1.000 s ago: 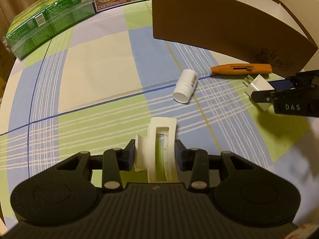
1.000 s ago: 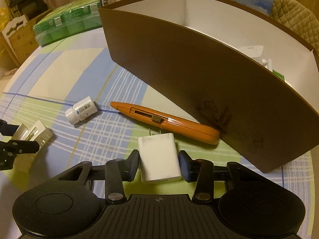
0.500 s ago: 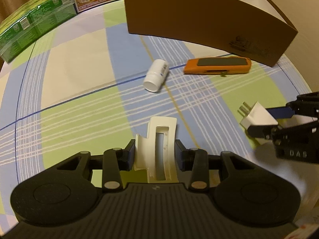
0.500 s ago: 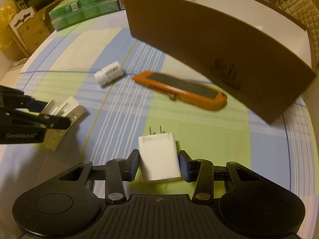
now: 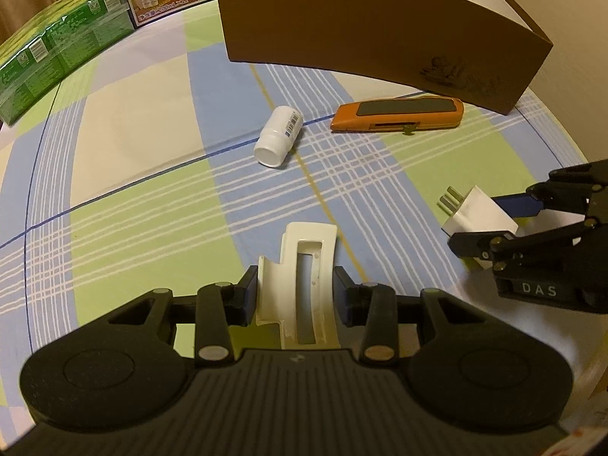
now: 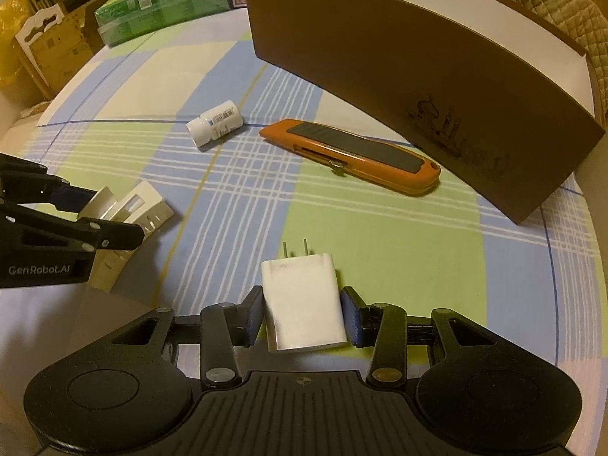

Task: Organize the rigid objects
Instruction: 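Carry the bracket with the left tool while the right tool carries the charger into the brown box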

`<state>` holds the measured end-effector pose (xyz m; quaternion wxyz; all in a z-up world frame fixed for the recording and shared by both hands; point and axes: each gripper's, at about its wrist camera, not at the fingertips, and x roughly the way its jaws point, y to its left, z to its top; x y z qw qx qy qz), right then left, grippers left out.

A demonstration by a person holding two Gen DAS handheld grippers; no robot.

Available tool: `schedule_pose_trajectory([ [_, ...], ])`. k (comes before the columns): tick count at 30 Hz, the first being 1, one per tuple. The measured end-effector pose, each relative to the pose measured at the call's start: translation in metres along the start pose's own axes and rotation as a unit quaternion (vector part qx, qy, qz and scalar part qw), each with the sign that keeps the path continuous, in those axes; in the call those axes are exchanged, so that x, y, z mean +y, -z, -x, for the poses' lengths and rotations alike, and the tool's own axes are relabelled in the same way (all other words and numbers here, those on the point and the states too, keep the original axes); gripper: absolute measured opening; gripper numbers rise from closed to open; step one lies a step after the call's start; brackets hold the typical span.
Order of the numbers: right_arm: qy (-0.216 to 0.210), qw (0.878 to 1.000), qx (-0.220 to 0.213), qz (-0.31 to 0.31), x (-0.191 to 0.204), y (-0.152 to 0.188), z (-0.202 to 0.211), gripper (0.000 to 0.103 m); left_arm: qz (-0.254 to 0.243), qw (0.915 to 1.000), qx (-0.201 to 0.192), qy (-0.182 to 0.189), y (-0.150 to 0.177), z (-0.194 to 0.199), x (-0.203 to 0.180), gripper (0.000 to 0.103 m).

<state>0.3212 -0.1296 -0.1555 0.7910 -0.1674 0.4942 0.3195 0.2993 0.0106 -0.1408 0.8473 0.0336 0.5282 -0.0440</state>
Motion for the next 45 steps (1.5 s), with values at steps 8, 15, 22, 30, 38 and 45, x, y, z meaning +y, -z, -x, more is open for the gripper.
schedule_pose_trajectory([
  [8, 0.003, 1.0, -0.003, 0.002, 0.001, 0.0, 0.001, 0.04, -0.006, 1.0, -0.001, -0.001, 0.003, 0.002, -0.006, 0.035],
  [15, 0.0, 1.0, -0.005, 0.0, 0.002, 0.006, 0.004, 0.039, -0.008, 1.0, -0.003, -0.001, 0.009, 0.007, -0.009, 0.035],
  [22, -0.014, 1.0, -0.004, -0.019, 0.002, 0.009, 0.015, 0.039, -0.012, 0.9998, -0.017, 0.006, 0.009, 0.018, -0.013, 0.035],
  [30, -0.03, 0.998, -0.029, -0.039, -0.003, 0.002, 0.046, 0.039, -0.017, 0.999, -0.038, 0.014, -0.004, 0.04, -0.021, 0.035],
  [38, -0.035, 0.996, -0.061, -0.055, -0.017, -0.016, 0.077, 0.039, -0.031, 0.9966, -0.07, 0.028, -0.037, 0.065, -0.03, 0.035],
  [45, -0.031, 0.992, -0.105, -0.066, -0.04, -0.046, 0.104, 0.039, -0.049, 0.9922, -0.107, 0.041, -0.08, 0.077, -0.04, 0.035],
])
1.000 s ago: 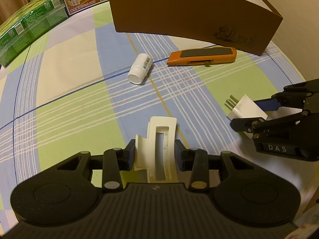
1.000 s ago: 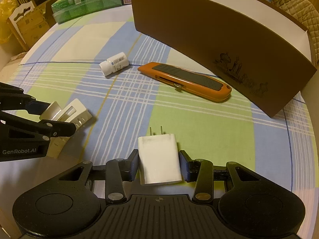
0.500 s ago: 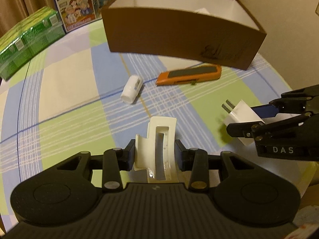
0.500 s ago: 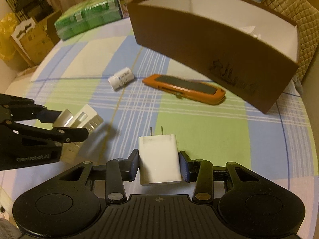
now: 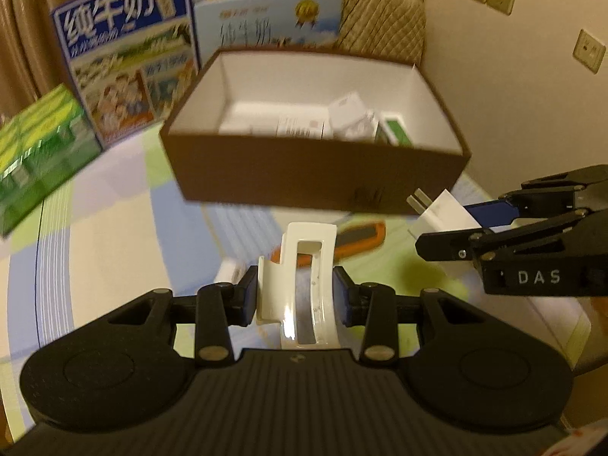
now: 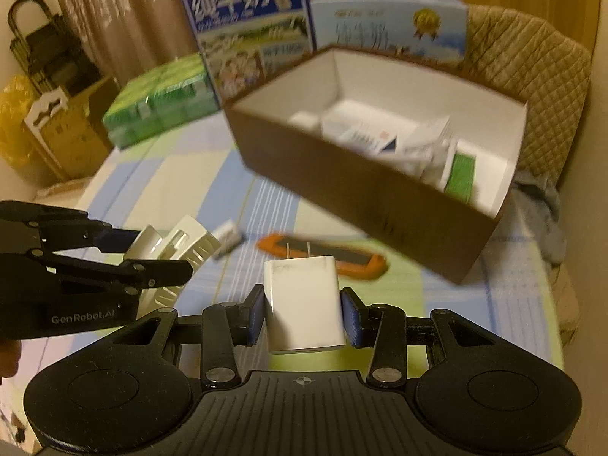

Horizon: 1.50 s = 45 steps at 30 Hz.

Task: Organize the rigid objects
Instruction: 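Carry the bracket with the left tool while the right tool carries the charger into the brown box, then open the left tool to drop the bracket while the right tool releases the charger inside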

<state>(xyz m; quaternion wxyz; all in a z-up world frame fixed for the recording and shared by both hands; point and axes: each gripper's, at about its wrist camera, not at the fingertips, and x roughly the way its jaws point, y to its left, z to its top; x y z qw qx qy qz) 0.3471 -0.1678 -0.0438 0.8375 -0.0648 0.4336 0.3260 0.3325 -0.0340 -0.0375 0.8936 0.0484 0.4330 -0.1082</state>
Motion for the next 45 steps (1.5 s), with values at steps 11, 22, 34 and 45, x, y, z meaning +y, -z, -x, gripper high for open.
schedule_pose_trajectory([
  [11, 0.014, 0.998, -0.043, -0.045, -0.046, -0.074, -0.006, 0.039, -0.022, 0.9989, -0.041, 0.0, -0.096, -0.033, 0.004, 0.035],
  [22, 0.024, 0.997, -0.049, -0.06, -0.084, -0.136, -0.053, 0.039, -0.031, 0.9992, -0.025, -0.006, -0.163, -0.101, 0.013, 0.035],
  [34, 0.022, 0.995, -0.032, -0.088, -0.117, -0.175, -0.124, 0.039, -0.049, 0.9985, 0.016, -0.017, -0.202, -0.18, 0.03, 0.035],
  [45, 0.038, 0.993, -0.016, -0.111, -0.138, -0.193, -0.172, 0.039, -0.051, 0.9979, 0.035, -0.017, -0.226, -0.233, 0.043, 0.035],
])
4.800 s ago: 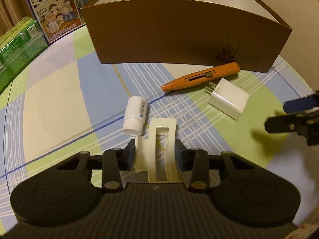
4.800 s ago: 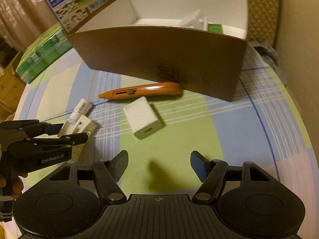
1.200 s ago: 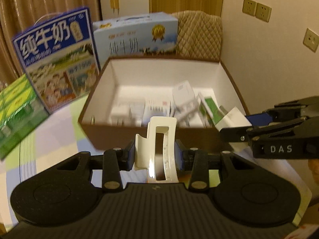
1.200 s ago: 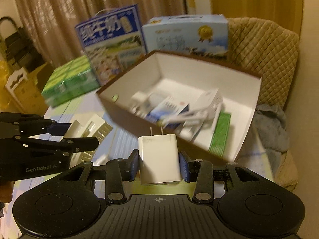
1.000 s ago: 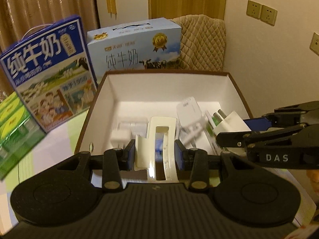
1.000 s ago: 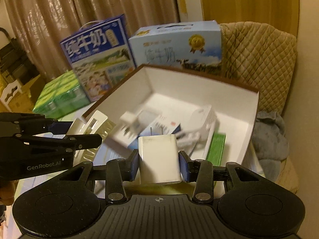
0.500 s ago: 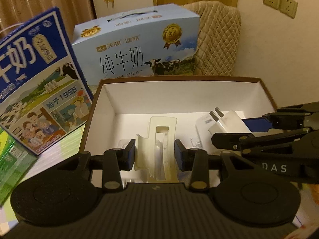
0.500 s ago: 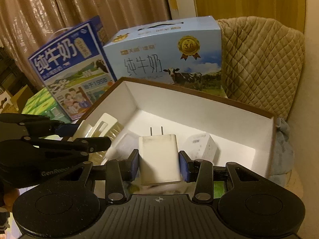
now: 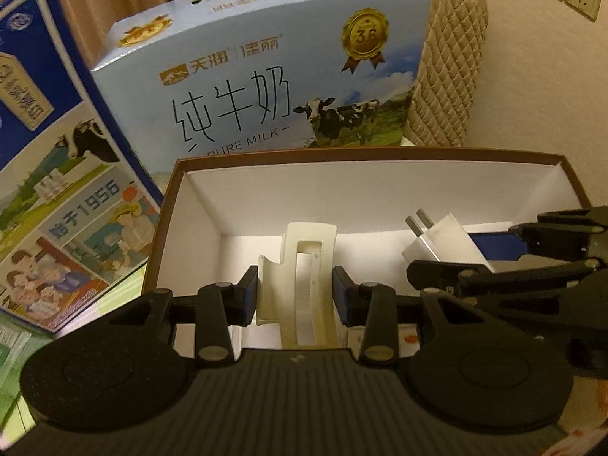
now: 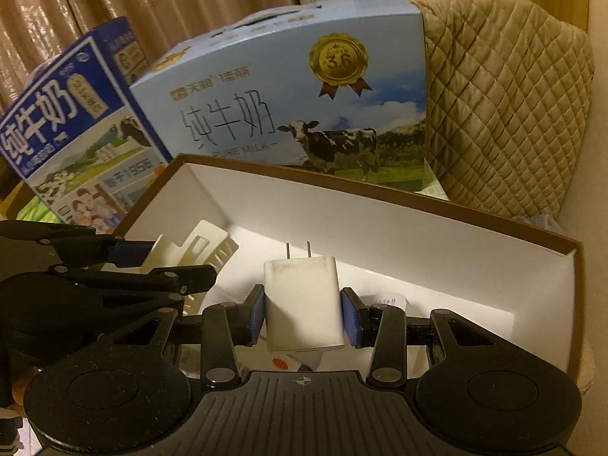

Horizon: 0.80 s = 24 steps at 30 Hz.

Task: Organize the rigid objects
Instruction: 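Open the left tool to drop the bracket while the right tool releases the charger inside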

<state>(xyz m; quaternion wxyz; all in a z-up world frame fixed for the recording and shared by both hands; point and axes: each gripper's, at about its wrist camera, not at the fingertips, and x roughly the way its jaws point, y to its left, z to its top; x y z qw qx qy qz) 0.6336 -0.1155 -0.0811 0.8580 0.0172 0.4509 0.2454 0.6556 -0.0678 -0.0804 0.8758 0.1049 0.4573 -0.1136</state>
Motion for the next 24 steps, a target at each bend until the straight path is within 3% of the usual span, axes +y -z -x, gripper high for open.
schedule_pose_trajectory([
  [8, 0.008, 1.0, 0.009, -0.009, -0.005, -0.002, -0.019, 0.039, -0.004, 1.0, 0.008, 0.002, -0.006, -0.022, 0.003, 0.035],
  [13, 0.009, 1.0, 0.011, -0.012, -0.006, -0.004, -0.024, 0.039, 0.002, 1.0, 0.003, 0.002, -0.007, -0.025, 0.008, 0.048],
  [24, 0.005, 1.0, 0.015, -0.026, -0.007, -0.005, -0.028, 0.039, 0.004, 1.0, 0.002, 0.003, -0.004, -0.021, 0.015, 0.05],
])
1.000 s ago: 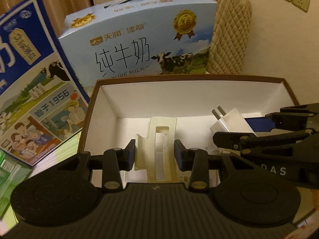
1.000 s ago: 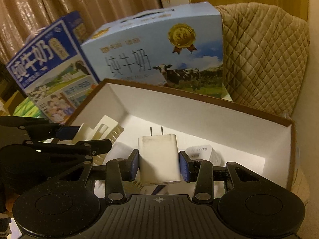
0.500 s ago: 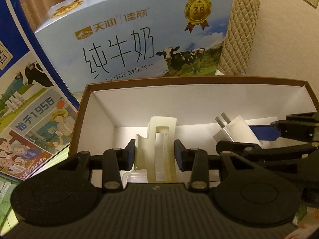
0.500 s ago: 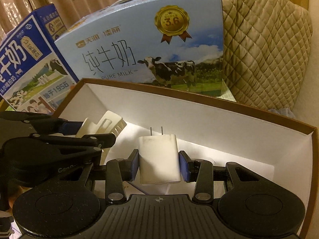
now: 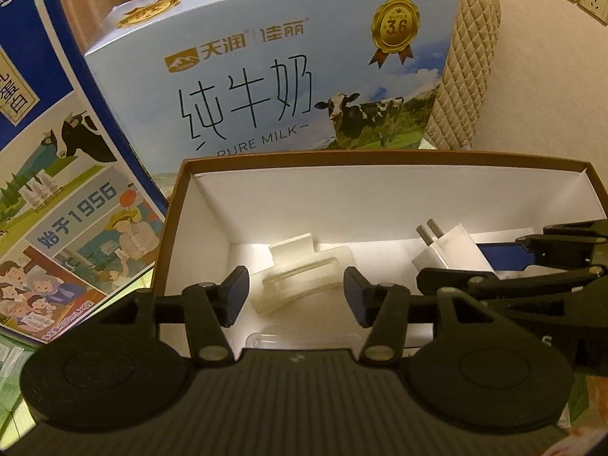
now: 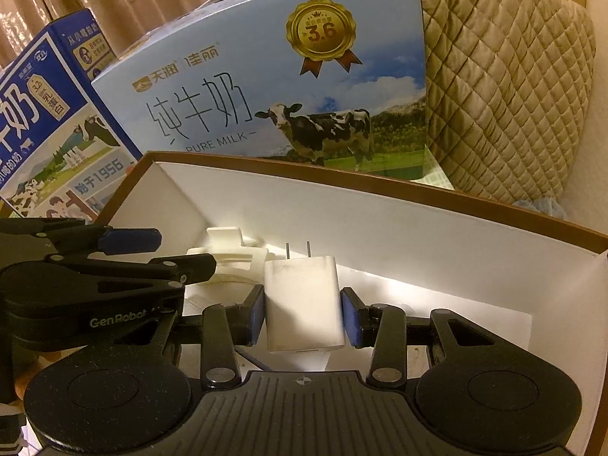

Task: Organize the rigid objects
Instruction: 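Open the left tool to drop the bracket while the right tool releases the charger inside, then withdraw both tools up out of the brown box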

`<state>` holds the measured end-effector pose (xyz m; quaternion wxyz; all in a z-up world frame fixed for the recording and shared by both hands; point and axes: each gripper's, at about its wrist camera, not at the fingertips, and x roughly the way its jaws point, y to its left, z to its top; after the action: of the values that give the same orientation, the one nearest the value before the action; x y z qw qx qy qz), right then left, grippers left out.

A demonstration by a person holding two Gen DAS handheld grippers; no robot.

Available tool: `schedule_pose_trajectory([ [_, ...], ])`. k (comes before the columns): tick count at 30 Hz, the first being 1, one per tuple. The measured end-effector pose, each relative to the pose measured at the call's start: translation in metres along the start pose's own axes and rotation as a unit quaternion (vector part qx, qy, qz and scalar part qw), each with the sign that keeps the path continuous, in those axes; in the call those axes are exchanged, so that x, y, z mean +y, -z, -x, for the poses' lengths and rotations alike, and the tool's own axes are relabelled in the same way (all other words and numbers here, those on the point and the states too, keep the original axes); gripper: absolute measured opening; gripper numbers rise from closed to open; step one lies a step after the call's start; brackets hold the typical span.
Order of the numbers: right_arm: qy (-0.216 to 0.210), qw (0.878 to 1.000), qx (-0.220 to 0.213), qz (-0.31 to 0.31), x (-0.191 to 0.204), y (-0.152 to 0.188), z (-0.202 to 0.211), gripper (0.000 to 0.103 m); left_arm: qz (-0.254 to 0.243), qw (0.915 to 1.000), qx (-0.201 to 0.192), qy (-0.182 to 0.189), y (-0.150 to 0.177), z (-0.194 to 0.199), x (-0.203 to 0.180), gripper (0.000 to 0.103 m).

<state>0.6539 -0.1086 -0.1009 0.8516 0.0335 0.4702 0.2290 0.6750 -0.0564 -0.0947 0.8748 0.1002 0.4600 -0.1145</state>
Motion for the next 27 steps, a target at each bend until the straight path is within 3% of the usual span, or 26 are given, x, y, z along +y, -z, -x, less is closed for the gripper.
schedule_pose_trajectory([
  [17, -0.006, 1.0, -0.006, -0.009, 0.004, -0.004, -0.004, 0.039, 0.001, 1.0, 0.003, 0.002, 0.006, 0.003, 0.005, 0.05],
  [22, -0.025, 0.998, -0.051, -0.019, 0.005, -0.009, 0.007, 0.04, 0.008, 0.9999, 0.002, 0.008, 0.008, 0.008, 0.007, 0.052],
  [27, -0.016, 0.998, -0.057, -0.02, 0.001, -0.011, 0.019, 0.053, 0.011, 0.9997, -0.008, 0.018, 0.012, 0.02, 0.007, 0.055],
])
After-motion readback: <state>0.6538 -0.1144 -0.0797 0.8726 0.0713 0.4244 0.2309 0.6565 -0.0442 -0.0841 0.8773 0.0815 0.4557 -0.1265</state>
